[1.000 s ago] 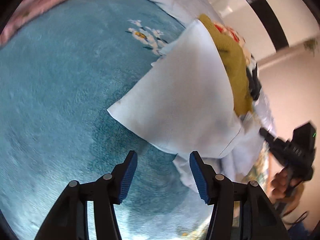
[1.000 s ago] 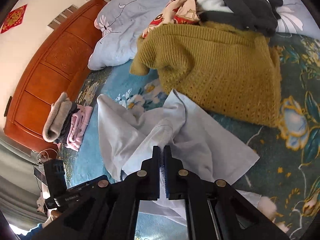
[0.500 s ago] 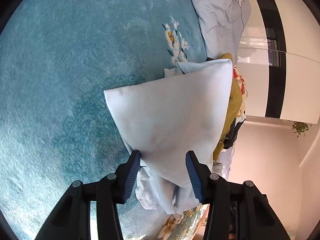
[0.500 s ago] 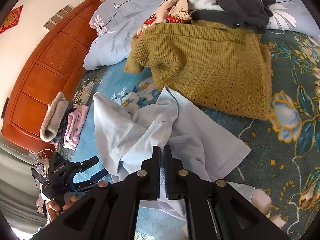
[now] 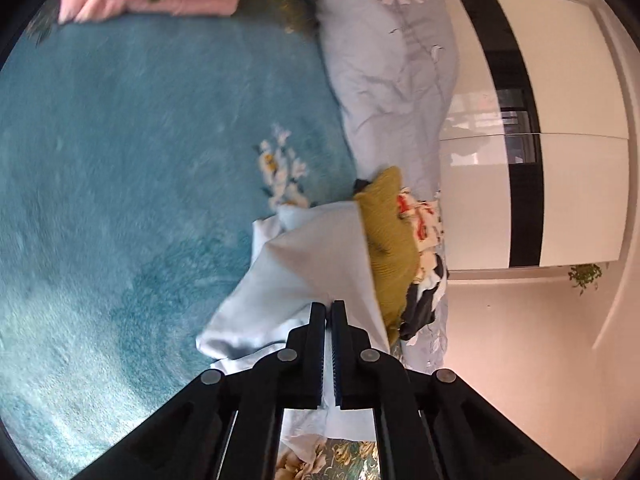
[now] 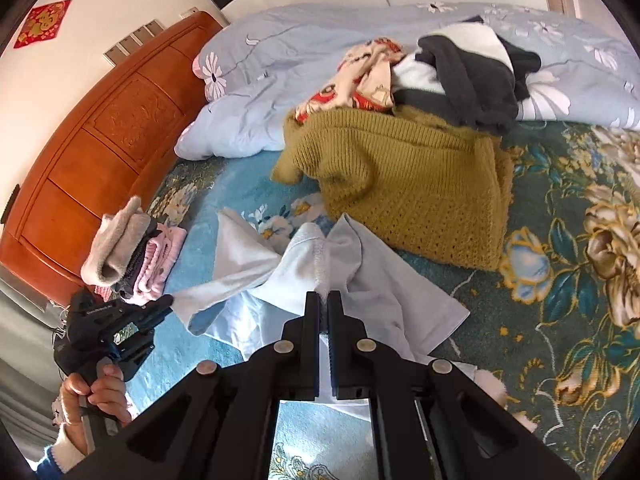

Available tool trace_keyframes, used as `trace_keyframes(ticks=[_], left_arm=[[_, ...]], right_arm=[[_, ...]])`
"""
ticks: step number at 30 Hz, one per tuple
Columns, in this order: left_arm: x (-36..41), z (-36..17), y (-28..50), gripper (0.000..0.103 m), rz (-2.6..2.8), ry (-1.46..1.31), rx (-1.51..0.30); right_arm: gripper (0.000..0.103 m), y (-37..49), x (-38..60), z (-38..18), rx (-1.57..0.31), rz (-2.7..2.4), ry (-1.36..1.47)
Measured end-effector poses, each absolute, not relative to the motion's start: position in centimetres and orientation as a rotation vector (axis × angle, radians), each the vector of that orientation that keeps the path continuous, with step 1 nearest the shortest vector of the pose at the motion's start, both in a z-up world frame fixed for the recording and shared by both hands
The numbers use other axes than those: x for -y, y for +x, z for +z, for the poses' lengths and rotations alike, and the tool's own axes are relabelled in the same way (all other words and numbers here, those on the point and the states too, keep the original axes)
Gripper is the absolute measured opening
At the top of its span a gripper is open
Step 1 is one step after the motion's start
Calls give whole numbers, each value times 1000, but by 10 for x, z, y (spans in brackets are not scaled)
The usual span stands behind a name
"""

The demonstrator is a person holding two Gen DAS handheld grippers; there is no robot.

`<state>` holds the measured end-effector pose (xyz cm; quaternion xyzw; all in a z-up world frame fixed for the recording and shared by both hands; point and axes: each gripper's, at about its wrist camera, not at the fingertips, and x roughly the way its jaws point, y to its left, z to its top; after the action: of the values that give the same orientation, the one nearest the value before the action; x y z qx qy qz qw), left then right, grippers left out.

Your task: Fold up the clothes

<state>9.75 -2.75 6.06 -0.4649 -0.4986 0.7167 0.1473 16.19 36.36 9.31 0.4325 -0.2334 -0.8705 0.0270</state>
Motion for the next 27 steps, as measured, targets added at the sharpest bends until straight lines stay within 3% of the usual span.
trace_keyframes(ticks=[17, 27], left_arm=[[50, 307, 167, 3, 2201, -805, 1121], [82, 368, 281, 3, 2170, -580, 981]], right_arm=[[2, 263, -321, 326, 247, -3110, 781], [2, 387, -289, 397, 132, -3169, 451]])
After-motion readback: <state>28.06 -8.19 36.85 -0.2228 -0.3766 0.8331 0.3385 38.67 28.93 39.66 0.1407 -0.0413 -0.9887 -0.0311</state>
